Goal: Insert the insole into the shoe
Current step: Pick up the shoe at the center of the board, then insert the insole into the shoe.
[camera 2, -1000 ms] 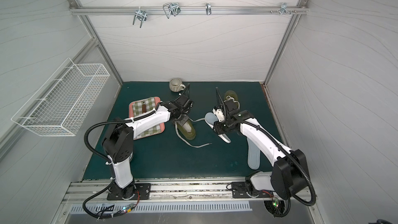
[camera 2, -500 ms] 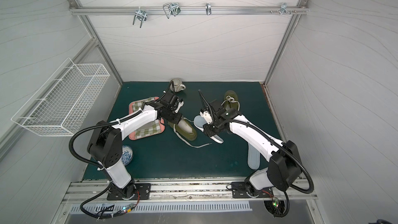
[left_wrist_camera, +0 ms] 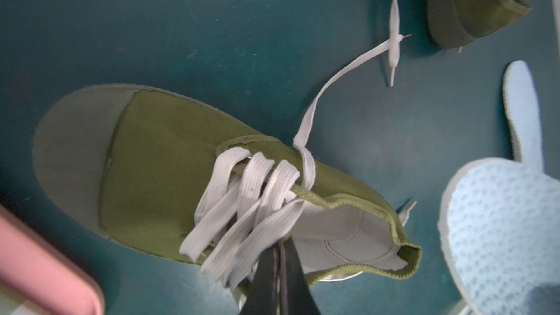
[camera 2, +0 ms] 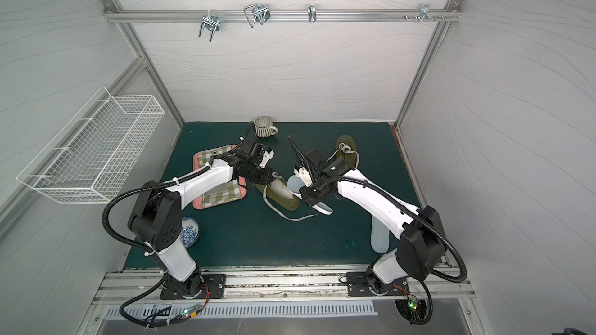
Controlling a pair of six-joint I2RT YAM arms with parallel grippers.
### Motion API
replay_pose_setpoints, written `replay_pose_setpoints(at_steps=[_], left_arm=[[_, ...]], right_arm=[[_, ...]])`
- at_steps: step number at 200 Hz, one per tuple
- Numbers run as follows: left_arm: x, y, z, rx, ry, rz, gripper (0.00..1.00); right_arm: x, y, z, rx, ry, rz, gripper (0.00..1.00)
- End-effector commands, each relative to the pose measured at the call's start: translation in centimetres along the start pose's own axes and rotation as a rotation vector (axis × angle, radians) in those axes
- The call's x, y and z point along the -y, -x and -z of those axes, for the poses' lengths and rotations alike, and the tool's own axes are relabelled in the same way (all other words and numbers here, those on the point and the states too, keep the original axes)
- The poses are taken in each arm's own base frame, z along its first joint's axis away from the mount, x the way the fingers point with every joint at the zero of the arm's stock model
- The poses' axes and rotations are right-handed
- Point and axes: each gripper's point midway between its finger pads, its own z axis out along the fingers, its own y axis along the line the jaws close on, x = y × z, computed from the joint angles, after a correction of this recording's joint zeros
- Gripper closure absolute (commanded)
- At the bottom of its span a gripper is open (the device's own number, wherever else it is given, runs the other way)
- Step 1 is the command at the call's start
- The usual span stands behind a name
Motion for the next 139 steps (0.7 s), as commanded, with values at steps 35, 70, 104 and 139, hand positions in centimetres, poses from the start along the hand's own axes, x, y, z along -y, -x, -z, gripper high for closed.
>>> replay_pose_setpoints(at_steps=[35,70,104,139], left_arm=[[2.0,2.1,0.0,0.09,-0.192,0.075,1.0],[2.1,1.8,0.0,0.082,-0.198,0.075,1.0],[1.9,1.8,0.1,0.077,-0.181,0.079,1.0],[1.7,1.1,-0.2,0.056,-0.179,0.087,1.0]], right_arm=[[-0.2,-0.7,0.5,-0.069,-0.035,0.08,0.67],[-0.4,-1.0,-0.3,-0.115,-0.029,0.098,0.68],[-0.8,-1.0,-0.4,-0.118,-0.013,0.125,0.68],[-1.4,-1.1,-0.8,-0.15,0.02,0.171,0.68]])
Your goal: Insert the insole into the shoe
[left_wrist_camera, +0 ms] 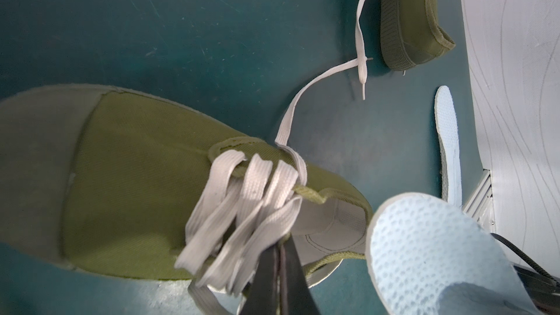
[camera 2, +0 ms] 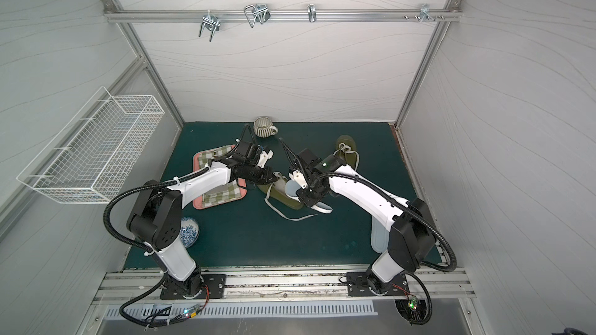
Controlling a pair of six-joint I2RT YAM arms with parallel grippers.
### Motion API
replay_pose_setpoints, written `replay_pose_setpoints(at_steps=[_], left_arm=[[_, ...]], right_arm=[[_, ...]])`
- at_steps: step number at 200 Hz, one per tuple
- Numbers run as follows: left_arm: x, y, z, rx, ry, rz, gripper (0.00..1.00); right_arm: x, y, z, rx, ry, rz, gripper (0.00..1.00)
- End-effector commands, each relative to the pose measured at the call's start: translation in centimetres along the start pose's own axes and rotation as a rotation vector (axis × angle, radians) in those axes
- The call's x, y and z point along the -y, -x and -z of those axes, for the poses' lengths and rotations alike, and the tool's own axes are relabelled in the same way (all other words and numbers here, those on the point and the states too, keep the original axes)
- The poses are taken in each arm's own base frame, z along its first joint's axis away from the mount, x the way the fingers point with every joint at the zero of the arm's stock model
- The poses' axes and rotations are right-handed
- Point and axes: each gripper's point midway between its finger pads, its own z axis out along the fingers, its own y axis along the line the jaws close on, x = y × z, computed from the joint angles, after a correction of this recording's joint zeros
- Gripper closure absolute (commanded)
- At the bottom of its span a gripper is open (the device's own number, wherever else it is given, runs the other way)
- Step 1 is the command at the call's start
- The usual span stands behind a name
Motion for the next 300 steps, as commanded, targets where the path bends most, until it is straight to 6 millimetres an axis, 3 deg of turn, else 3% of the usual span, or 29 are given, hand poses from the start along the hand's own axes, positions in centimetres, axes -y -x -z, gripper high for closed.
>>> replay_pose_setpoints(at_steps=[1,46,103,156,235,300], left_arm=[[1.0,1.0,0.3,0.029,-0.042,-0.013,1.0],[1.4,1.0,0.6,0.033,-0.059,-0.015,1.0],[1.6,0.7,0.3,-0.003,-0.082,-0.018,1.0],[1.6,0.6,0.0,-0.044,-0.113,-0.005,1.0],[2.8,1.5,0.8,-0.02,-0.173,-0.006,1.0],[2.8,1.0,0.5,-0.032,-0.185,0.002,1.0]], right_arm=[[-0.9,-0.3,0.0,-0.045,0.035,0.066,0.68],[-2.1,0.0,-0.5,-0.074,0.097,0.105,0.68],[0.7,0.6,-2.2,-0.114,-0.108,0.191,0.76],[1.9,1.3,-2.1,-0.101,-0.264,0.342,0.77],[3.0,1.7,-3.1,-0.15,-0.349,0.459,0.78],[3.7,2.0,-3.4,-0.171,-0.413,0.507,0.79]])
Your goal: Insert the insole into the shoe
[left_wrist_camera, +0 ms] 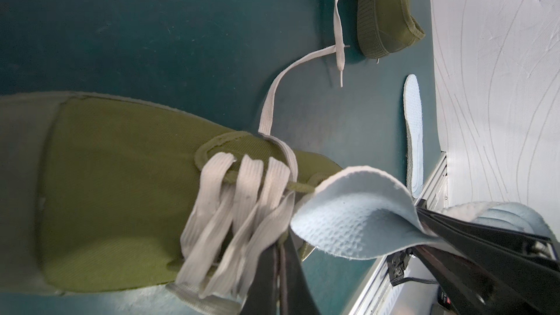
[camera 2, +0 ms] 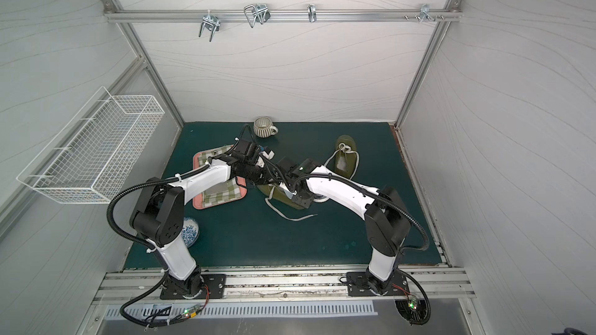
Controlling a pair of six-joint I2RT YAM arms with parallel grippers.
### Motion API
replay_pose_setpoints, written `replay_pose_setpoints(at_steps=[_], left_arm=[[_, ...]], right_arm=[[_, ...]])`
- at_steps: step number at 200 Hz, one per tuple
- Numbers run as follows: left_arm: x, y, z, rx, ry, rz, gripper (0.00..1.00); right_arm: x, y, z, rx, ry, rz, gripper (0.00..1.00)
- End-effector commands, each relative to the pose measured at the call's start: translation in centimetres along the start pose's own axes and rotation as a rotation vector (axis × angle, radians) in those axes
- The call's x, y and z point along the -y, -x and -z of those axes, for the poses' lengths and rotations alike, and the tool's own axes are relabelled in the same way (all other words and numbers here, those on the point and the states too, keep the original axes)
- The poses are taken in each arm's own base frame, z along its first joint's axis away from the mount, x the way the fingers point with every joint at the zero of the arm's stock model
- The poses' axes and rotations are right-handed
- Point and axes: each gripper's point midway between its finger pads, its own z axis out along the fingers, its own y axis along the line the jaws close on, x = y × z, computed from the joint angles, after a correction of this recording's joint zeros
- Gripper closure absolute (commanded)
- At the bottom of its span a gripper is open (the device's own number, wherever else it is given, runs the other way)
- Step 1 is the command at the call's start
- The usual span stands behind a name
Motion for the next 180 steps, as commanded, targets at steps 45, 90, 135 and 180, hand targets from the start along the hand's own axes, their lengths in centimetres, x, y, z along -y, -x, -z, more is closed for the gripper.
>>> replay_pose_setpoints(at_steps=[45,90,135,180], left_arm=[[2.0,1.5,0.4,0.036,-0.082,-0.038,1.0],[2.0,1.6,0.6,0.04,-0.077,-0.049,1.0],[2.3,1.7,0.6,0.047,-0.109,-0.035,1.0],[2.5,1.6,0.3,0.046,-0.141,-0.02,1.0]], right_arm=[[1.4,0.6,0.5,0.019,-0.095,0.1,0.79],[1.3,1.2,0.0,0.007,-0.125,0.144,0.79],[-0.5,0.9,-0.9,0.009,-0.079,0.169,0.79],[-0.7,1.6,-0.7,0.081,0.004,0.072,0.79]])
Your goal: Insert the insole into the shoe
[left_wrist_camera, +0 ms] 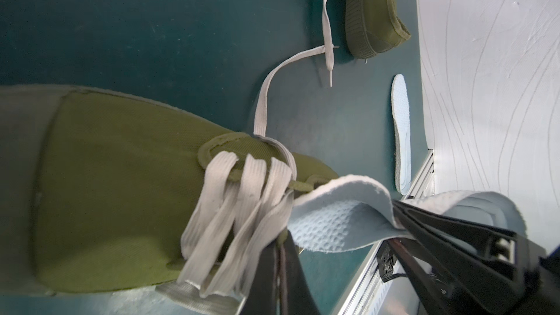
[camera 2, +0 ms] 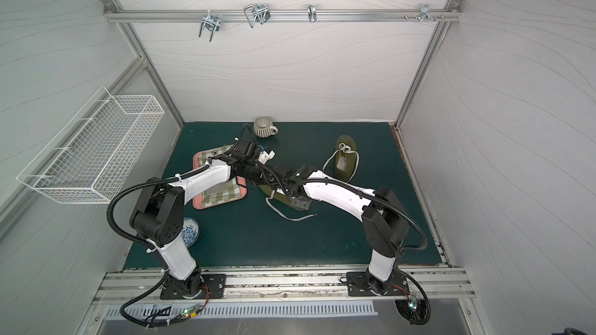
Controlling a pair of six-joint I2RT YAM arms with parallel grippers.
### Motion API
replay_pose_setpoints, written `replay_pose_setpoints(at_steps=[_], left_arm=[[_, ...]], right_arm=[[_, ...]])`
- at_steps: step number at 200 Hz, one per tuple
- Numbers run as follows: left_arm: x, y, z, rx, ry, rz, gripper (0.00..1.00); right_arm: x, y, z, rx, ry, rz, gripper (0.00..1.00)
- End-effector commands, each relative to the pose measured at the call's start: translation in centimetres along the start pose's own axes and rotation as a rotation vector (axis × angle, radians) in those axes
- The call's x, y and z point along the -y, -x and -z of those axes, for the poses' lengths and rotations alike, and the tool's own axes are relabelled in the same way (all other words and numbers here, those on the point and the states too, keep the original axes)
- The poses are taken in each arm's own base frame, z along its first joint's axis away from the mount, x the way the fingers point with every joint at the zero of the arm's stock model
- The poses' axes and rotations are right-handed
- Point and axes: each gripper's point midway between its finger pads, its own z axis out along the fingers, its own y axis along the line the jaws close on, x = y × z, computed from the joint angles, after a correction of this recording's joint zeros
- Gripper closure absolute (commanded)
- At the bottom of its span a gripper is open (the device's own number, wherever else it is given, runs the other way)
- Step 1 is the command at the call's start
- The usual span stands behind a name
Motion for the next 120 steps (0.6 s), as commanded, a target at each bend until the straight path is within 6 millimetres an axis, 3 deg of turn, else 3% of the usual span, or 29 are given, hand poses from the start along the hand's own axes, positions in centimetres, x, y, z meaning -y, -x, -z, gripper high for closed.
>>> replay_pose_setpoints(at_steps=[1,30,62,120], left_arm=[[2.0,1.5,0.3,0.044,-0.099,-0.033,1.0],[2.1,1.6,0.2,0.055,-0.122,-0.018,1.0],[2.3,1.5,0.4,0.061,-0.126,-0.009,1.0],[1.9,1.1,0.2,0.07,-0.12,0.012,1.0]], right_arm=[[-0.5,1.0,0.2,0.069,0.07,-0.051,0.79],[-0.6,1.4,0.5,0.092,0.121,-0.09,0.79],[-0.5,1.0,-0.7,0.058,0.161,-0.145,0.79],[-1.3,1.1,-0.1,0.02,0.228,-0.185,0.78]])
